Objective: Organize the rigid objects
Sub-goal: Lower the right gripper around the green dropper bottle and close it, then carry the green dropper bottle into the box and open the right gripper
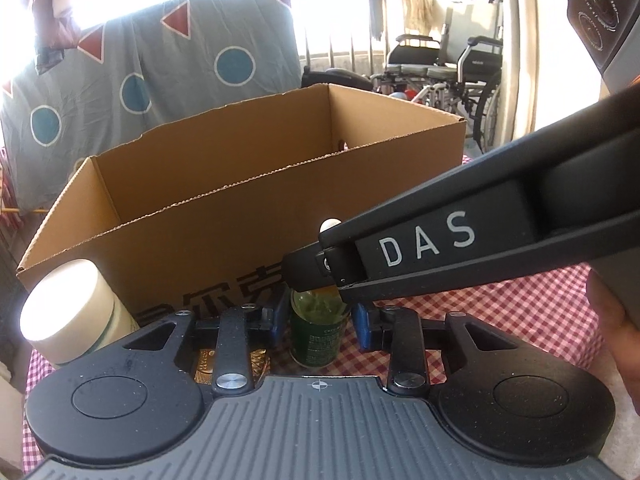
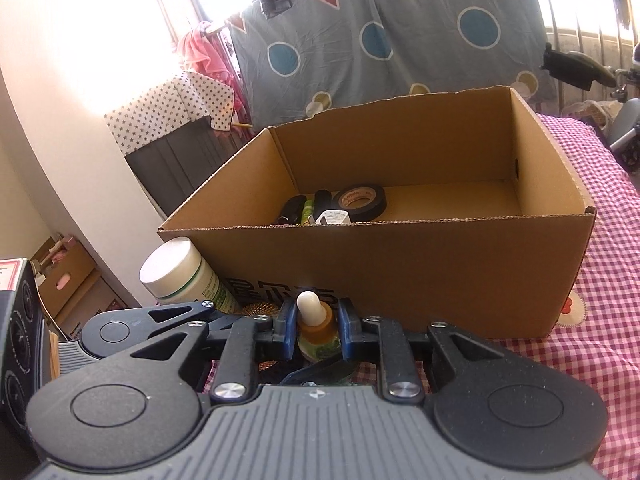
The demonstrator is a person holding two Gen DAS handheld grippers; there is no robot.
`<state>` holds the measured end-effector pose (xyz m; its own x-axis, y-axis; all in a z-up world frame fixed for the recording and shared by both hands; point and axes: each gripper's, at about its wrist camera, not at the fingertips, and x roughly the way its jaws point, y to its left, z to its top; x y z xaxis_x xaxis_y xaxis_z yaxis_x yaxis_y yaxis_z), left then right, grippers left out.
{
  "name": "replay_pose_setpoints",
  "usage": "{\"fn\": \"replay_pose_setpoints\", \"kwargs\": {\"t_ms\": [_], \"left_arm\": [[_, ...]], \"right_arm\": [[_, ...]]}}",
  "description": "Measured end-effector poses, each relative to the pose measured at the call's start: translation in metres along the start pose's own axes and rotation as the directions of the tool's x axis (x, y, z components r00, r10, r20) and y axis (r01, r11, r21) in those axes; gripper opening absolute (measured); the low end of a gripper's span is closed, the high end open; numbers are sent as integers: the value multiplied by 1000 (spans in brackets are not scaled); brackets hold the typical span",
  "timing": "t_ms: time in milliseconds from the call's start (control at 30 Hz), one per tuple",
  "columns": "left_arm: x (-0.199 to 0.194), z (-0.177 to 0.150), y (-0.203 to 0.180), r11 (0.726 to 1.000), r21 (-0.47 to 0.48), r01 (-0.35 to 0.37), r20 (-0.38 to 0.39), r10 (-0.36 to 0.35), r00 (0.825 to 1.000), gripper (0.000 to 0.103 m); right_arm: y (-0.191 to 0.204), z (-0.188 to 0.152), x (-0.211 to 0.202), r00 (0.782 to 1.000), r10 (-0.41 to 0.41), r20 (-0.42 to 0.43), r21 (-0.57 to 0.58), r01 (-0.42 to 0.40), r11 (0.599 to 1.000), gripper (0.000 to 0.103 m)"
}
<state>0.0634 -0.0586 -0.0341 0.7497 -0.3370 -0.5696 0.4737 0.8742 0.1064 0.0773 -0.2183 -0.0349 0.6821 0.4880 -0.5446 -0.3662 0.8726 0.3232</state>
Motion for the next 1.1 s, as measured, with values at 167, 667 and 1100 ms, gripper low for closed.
{"fn": "replay_pose_setpoints", "kwargs": {"t_ms": [167,667,1100], "left_arm": [[-2,0,0,999,-26,33,-2,-33,999,32],[16,4,5,990,-84,113,-44,-117,992,35],[4,13,1,988,-106,111,-62,-118,991,32]], "right_arm": [[-2,0,-4,1000,-17,-10,1,17,1000,23],[-9,0,-11,999,-34,-32,46,35,998,24],[-6,5,-24,999,-16,-35,56,18,998,24]]}}
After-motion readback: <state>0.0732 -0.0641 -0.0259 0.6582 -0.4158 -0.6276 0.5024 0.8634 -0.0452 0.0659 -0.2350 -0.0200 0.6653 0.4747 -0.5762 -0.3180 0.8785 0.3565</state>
